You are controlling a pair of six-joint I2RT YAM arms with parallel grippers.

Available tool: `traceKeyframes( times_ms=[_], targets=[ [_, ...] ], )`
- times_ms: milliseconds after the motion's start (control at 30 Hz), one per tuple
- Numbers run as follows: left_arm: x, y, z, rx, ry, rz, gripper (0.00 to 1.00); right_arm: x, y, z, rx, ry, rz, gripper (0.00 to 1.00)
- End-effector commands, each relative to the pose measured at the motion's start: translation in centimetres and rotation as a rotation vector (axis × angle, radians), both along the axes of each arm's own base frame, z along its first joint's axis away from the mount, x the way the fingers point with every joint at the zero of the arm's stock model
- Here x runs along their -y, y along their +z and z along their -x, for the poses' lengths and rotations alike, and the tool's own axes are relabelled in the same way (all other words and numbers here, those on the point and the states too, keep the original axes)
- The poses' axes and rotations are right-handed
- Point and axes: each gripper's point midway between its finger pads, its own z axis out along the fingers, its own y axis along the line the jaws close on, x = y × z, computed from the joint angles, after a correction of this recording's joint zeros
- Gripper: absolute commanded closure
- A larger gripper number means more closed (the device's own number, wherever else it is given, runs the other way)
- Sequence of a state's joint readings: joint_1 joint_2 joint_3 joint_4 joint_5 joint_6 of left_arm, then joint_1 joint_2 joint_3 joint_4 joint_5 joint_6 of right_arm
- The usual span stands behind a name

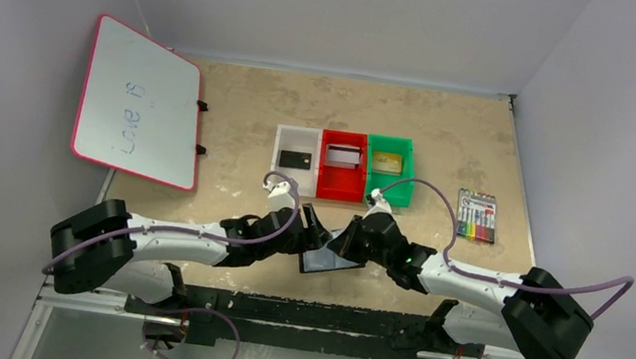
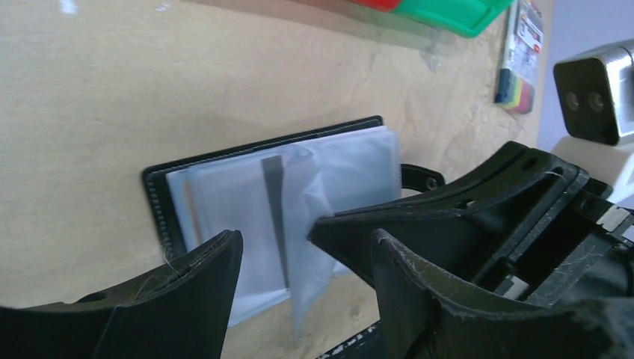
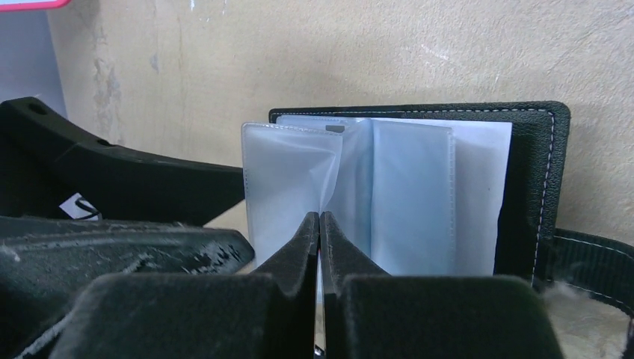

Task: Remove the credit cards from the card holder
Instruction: Remove the credit card from the card holder.

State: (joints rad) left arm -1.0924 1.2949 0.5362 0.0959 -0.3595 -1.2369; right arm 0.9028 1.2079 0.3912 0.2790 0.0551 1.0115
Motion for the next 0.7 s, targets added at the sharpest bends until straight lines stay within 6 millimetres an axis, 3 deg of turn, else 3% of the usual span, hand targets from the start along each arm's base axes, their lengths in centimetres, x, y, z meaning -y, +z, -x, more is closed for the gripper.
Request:
traceKeyframes(
  times_ms=[0, 167, 267, 300, 367, 467, 667],
  targets=[
    [4.1, 2.9, -0.2, 0.030, -0.078, 0.184, 0.37, -0.8, 1.7, -0.4, 0.027, -0.001, -0.077, 1.00],
    [5.3, 2.2, -0.3, 0.011, -0.093, 0.198, 0.40, -0.3, 1.4, -0.4, 0.021, -0.014, -0.062, 1.00],
    [5.7, 2.3, -0.5, 0.013, -0.091, 0.201, 0.42, 0.8, 1.4, -0.5, 0.011, -0.053, -0.009, 0.94],
    [5.7, 2.3, -0.6, 0.014, -0.090, 0.201, 0.42, 1.4, 1.5, -0.6, 0.009, -0.075, 0.012, 0.90],
    [5.9, 2.4, -0.8, 0.019, -0.091, 0.200, 0.42, 2.6, 1.9, -0.8, 0.018, -0.118, 0.051, 0.70],
    [6.6, 2.5, -0.9, 0.020, -0.107, 0.196, 0.43, 4.3, 2.4, -0.9, 0.022, -0.179, 0.100, 0.58],
    [8.9, 2.9, -0.9, 0.020, -0.155, 0.218, 0.43, 9.0, 2.9, -0.8, -0.039, -0.409, 0.215, 0.60]
  ],
)
